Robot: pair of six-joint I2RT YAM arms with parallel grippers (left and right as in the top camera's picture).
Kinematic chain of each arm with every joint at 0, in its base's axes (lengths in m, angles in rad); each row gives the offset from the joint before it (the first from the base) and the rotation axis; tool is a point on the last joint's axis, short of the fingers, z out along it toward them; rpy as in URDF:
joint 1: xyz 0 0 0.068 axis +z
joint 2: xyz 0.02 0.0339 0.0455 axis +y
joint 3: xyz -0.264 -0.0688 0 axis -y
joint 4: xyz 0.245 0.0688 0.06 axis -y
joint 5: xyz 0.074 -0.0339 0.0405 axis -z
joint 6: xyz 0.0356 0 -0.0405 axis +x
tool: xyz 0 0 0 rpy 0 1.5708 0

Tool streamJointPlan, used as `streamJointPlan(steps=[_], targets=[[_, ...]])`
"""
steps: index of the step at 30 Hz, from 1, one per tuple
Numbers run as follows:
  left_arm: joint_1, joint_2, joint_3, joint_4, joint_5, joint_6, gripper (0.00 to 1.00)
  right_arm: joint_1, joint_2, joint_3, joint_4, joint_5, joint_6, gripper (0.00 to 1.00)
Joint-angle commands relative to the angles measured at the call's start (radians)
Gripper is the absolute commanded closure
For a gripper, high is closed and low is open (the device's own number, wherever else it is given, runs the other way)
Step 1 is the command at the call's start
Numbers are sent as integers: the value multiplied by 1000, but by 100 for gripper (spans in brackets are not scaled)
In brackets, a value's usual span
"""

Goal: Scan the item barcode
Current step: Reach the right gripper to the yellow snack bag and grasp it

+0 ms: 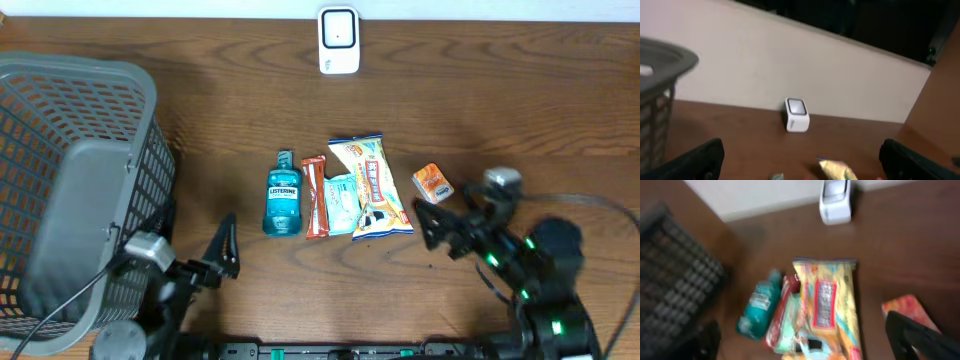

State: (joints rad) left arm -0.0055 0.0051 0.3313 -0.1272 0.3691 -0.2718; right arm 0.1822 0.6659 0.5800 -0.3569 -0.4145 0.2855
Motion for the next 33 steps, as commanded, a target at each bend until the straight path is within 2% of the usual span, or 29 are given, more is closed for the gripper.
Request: streamJointPlan(steps=[1, 5, 7, 10, 13, 16, 17, 18, 21, 26, 29, 31, 33], targets=[[4, -2, -69, 83, 24, -55, 1, 166, 170, 127, -53, 284, -66, 1], [4, -2, -156, 159, 24, -100, 2, 377, 406, 296, -219, 666, -5, 1], [4, -2, -191, 158, 24, -108, 1, 447, 513, 362, -293, 768, 24, 1], [4, -2, -243, 160, 24, -108, 1, 517, 647, 418, -312, 754, 24, 1], [4, -2, -270, 160, 24, -108, 2, 563, 756, 421, -271, 669, 24, 1], [4, -2, -273, 160, 24, -107, 1, 585, 854, 421, -188, 671, 24, 1], [5, -2, -274, 159, 23, -107, 1, 586, 879, 421, -158, 674, 24, 10], [5, -2, -275, 159, 23, -107, 1, 585, 903, 421, -129, 675, 24, 14], [4, -2, -278, 159, 24, -107, 1, 583, 974, 421, -43, 750, 67, 12], [4, -2, -279, 160, 29, -98, 1, 583, 1049, 421, 33, 851, 96, 14], [4, -2, -278, 188, 99, 13, 1, 582, 1055, 421, 32, 858, 105, 17], [5, -2, -276, 190, 102, 44, 1, 579, 1055, 421, 33, 869, 123, 17], [5, -1, -276, 175, 67, 54, 1, 568, 1055, 421, 24, 869, 154, 23]])
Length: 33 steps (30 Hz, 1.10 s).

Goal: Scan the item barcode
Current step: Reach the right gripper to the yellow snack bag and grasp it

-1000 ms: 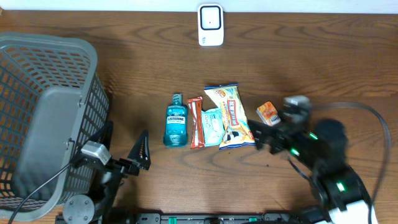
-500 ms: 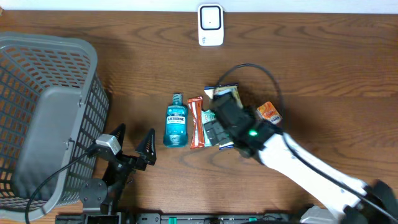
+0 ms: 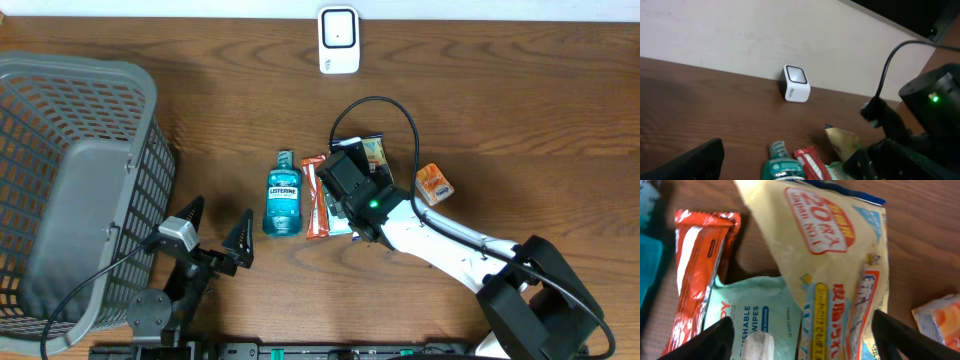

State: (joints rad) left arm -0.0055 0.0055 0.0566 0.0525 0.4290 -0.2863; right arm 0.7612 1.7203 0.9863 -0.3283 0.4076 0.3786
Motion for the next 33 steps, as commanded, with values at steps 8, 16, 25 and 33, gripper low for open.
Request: streamJointPlan(steps=[8, 16, 25, 33], targets=[[4, -2, -2, -216, -92, 290, 1, -69, 33, 14, -42, 16, 129, 31], [4, 7, -2, -224, -135, 290, 2, -108, 93, 14, -5, -56, 129, 83], [4, 11, -2, -224, -135, 290, 2, -292, 2, 34, -68, -706, 64, 99], [4, 11, -2, -224, -135, 290, 2, -544, -134, 42, -261, -1383, -94, 99]])
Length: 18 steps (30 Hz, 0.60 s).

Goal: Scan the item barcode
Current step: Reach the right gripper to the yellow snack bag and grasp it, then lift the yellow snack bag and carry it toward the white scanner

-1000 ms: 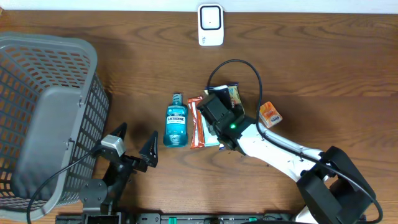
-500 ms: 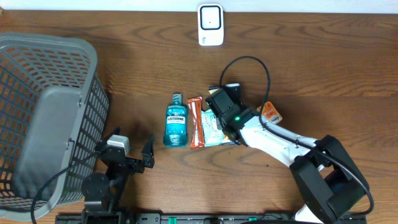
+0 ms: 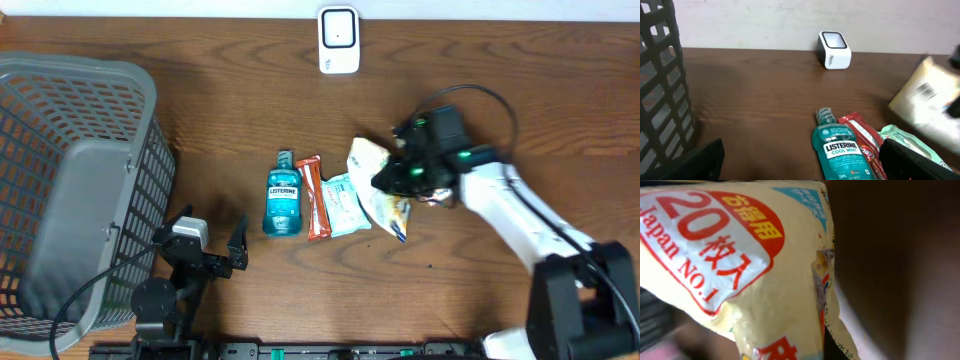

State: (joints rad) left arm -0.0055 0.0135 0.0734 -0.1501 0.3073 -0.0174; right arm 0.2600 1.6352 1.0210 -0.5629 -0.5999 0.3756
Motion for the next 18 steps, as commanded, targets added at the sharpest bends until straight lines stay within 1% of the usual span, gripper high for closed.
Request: streamJointPlan(steps=[1, 4, 8, 12, 16, 18], targets=[[4, 3, -18, -21, -13, 21, 1, -61, -55, 7, -58, -436, -119, 99], [4, 3, -18, -21, -13, 21, 2, -89, -59, 7, -153, -571, -167, 99], [4, 3, -18, -22, -13, 21, 2, -90, -59, 6, -262, -703, -384, 99], [4, 3, -18, -22, -13, 21, 1, -90, -64, 6, -427, -716, -571, 99], [4, 3, -18, -22, -13, 21, 2, -90, -92, 6, -645, -716, -846, 99], [4, 3, -18, -22, -13, 21, 2, -90, -122, 7, -786, -716, -1003, 99]])
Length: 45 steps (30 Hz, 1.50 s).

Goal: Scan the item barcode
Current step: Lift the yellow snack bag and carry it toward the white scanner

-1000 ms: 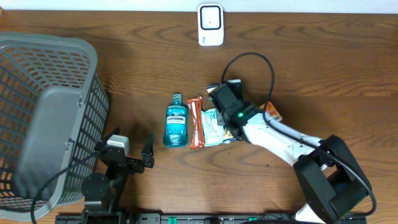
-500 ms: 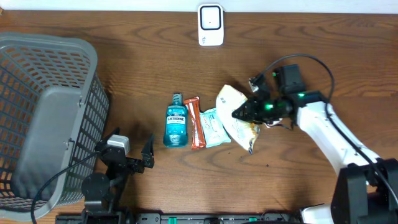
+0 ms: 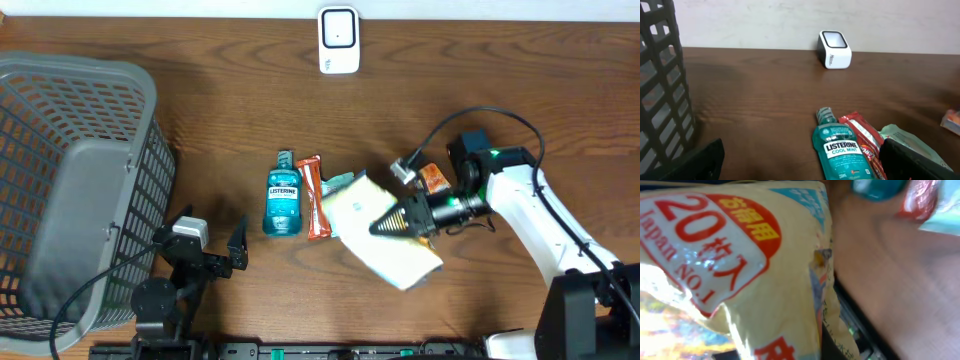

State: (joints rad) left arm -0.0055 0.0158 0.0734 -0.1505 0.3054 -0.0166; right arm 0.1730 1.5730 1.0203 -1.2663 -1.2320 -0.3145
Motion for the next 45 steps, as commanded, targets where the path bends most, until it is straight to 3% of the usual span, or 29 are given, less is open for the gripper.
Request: streamJointPlan(steps=[1, 7, 13, 20, 25, 29, 31, 33, 36, 39, 45], targets=[[4, 1, -18, -21, -11, 20, 2, -3, -74, 7, -130, -84, -365, 99], [4, 1, -18, -21, -11, 20, 2, -3, -204, 7, -388, -83, -627, 99], [4, 1, -18, -21, -11, 20, 2, -3, -316, 7, -400, -84, -633, 99], [4, 1, -18, -21, -11, 20, 2, -1, -343, 6, -268, -99, -632, 99], [4, 1, -18, -21, -11, 20, 2, 12, -343, 6, 23, -98, -592, 99], [4, 1, -18, -21, -11, 20, 2, 44, -342, 6, 323, 52, -410, 99], [4, 1, -18, -21, -11, 20, 2, 60, -342, 6, 488, 220, -184, 99], [4, 1, -18, -21, -11, 20, 2, 84, -342, 6, 647, 494, 131, 99], [4, 1, -18, -21, -11, 20, 1, 132, -342, 6, 771, 909, 404, 99], [5, 1, -18, -21, -11, 20, 2, 180, -335, 6, 830, 1145, 517, 99], [4, 1, -18, -21, -11, 20, 2, 267, -227, 6, 1000, 1396, 515, 98]])
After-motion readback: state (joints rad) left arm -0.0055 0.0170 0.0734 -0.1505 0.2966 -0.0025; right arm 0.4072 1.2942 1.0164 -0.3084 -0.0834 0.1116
